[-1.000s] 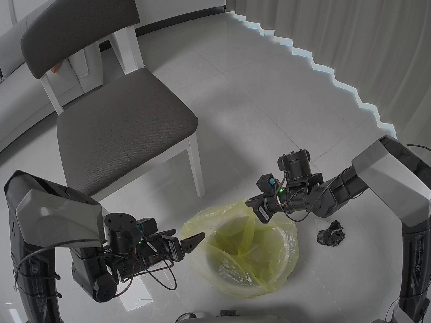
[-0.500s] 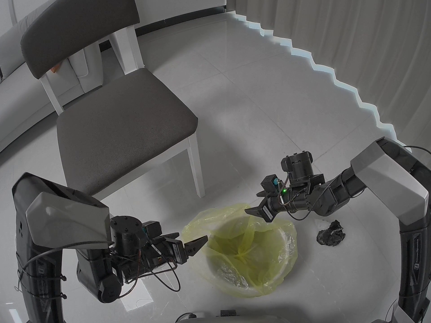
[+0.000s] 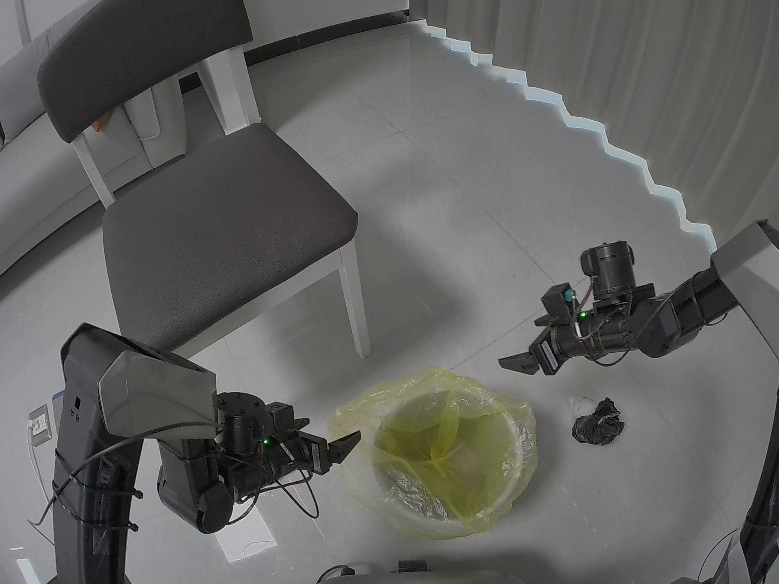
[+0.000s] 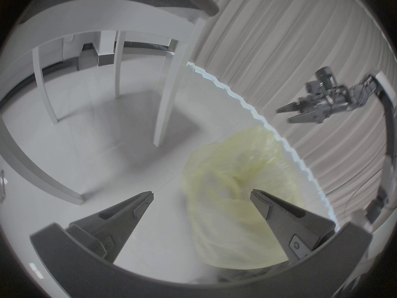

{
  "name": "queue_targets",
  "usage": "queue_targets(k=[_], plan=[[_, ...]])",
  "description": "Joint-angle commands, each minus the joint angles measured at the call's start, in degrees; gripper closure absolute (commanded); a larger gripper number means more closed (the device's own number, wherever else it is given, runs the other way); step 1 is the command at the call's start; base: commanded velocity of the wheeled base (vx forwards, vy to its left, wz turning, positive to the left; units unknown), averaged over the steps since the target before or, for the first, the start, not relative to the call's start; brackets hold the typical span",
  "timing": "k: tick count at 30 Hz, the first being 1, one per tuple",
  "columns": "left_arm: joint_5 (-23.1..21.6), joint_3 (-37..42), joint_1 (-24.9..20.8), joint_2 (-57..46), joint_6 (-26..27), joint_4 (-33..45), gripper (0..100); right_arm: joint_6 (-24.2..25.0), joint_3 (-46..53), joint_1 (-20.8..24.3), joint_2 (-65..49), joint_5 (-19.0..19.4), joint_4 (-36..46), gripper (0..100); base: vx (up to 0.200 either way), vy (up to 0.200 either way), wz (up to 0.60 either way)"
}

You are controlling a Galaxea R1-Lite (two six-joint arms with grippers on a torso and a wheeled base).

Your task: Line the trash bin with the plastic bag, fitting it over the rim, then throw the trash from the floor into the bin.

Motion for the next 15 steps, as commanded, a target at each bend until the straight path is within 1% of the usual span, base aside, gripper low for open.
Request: queue_targets(k=[1, 3, 4, 5, 10, 11, 13, 15], plan=[[2.6, -4.9, 3.0, 4.2, 4.4, 3.2, 0, -2.2, 5.7, -5.3, -3.3, 0.2, 0.4, 0, 0.000, 0.000, 0.00], [2.8, -6.8, 2.6, 4.9, 5.0, 4.4, 0, -2.4, 6.5, -5.9, -3.4, 0.4, 0.4, 0, 0.000, 0.000, 0.00], [2.8, -7.1, 2.5, 5.1, 5.0, 4.6, 0, -3.0, 7.9, -7.0, -3.5, 1.1, 0.3, 0, 0.000, 0.000, 0.00], [3.1, -9.5, 2.2, 5.6, 5.4, 6.9, 0, -3.8, 9.2, -8.7, -3.4, 1.6, -0.2, 0, 0.000, 0.000, 0.00], [3.8, -14.8, 1.6, 6.6, 10.9, 13.9, 0, -5.8, 11.9, -12.1, -3.4, 1.7, -1.7, 0, 0.000, 0.000, 0.00], [3.8, -15.1, 1.6, 6.7, 11.0, 14.2, 0, -5.9, 12.0, -12.2, -3.4, 1.7, -1.6, 0, 0.000, 0.000, 0.00], [3.8, -17.3, 0.2, 7.2, 11.4, 15.8, 0, -7.0, 12.7, -13.7, -2.9, 1.7, -1.5, 0, 0.000, 0.000, 0.00], [3.8, -17.5, -0.1, 7.0, 11.0, 15.7, 0, -7.4, 13.0, -14.9, -2.6, 1.7, -1.6, 0, 0.000, 0.000, 0.00]])
